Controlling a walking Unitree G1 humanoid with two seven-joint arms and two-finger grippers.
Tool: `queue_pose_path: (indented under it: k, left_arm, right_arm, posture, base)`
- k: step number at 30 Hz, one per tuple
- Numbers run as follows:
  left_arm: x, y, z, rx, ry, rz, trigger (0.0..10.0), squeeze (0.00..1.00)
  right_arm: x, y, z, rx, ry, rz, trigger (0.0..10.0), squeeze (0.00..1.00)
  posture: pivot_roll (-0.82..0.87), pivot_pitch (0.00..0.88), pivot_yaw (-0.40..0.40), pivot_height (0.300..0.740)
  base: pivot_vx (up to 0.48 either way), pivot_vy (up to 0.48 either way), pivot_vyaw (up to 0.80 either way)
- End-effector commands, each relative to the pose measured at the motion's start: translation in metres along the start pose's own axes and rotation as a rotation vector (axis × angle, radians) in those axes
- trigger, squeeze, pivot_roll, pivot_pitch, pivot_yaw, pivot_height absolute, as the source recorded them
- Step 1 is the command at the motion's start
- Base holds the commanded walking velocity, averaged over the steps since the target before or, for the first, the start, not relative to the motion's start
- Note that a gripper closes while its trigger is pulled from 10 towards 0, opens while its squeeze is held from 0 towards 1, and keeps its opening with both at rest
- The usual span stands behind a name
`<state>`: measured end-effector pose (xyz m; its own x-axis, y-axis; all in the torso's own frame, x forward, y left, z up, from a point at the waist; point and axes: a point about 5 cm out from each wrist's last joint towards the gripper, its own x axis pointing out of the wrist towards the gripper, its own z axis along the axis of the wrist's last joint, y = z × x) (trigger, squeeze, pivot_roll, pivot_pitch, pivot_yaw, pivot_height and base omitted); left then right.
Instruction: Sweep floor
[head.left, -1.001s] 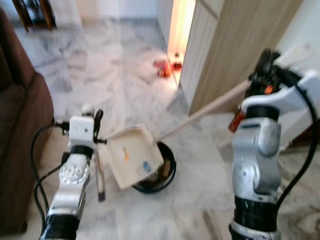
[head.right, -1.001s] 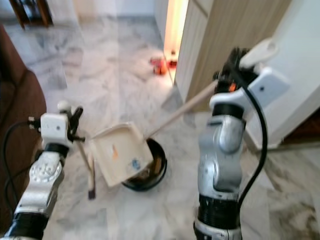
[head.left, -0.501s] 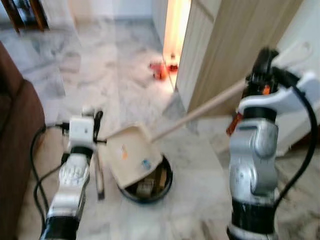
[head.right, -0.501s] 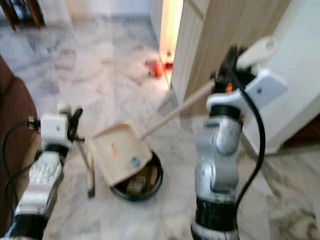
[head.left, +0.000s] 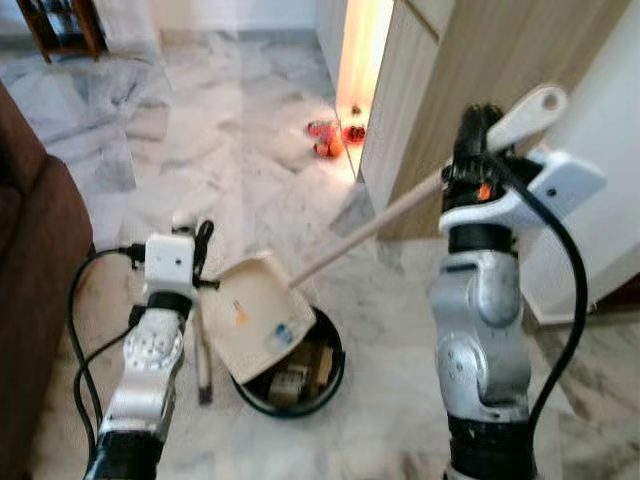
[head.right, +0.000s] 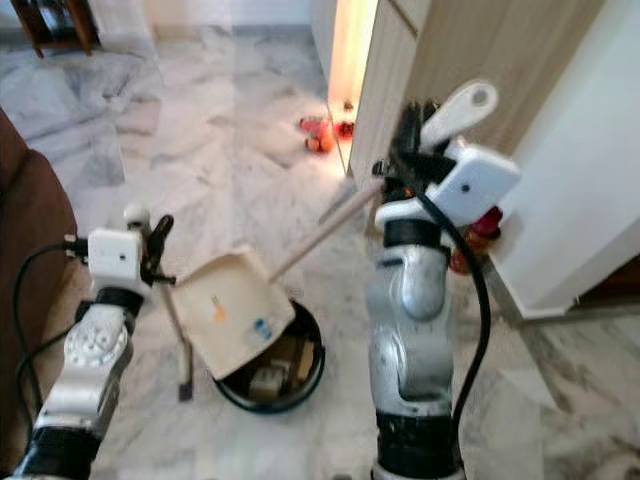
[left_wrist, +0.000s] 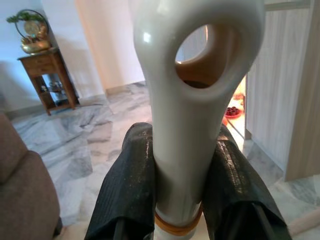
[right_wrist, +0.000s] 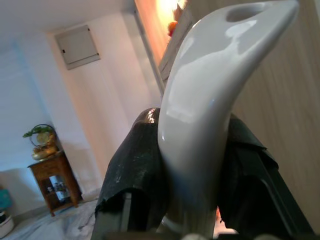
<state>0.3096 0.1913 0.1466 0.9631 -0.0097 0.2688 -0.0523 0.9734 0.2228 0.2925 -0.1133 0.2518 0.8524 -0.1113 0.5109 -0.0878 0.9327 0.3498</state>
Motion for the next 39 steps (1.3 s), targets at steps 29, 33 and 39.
queue_pose_path:
  k: [29,33,39]
  left_arm:
    - [0.004,-0.005,0.014,0.002,-0.081,-0.029,10.0,0.0]
    - [0.004,-0.004,0.014,0.003,-0.082,-0.029,10.0,0.0]
    - [0.004,-0.004,0.014,0.004,-0.084,-0.029,10.0,0.0]
  right_arm:
    - [-0.049,0.084,0.028,-0.127,-0.216,0.499,10.0,0.0]
    - [-0.055,0.087,0.03,-0.137,-0.227,0.517,10.0,0.0]
    - [-0.065,0.098,0.032,-0.159,-0.253,0.557,10.0,0.0]
  posture:
    - [-0.03,0.1,-0.04,0.74]
    - [-0.03,0.103,-0.039,0.74]
    - [-0.03,0.103,-0.039,0.74]
  base:
    - [0.0,0.0,0.0]
    - [0.0,0.0,0.0]
    - [0.0,0.0,0.0]
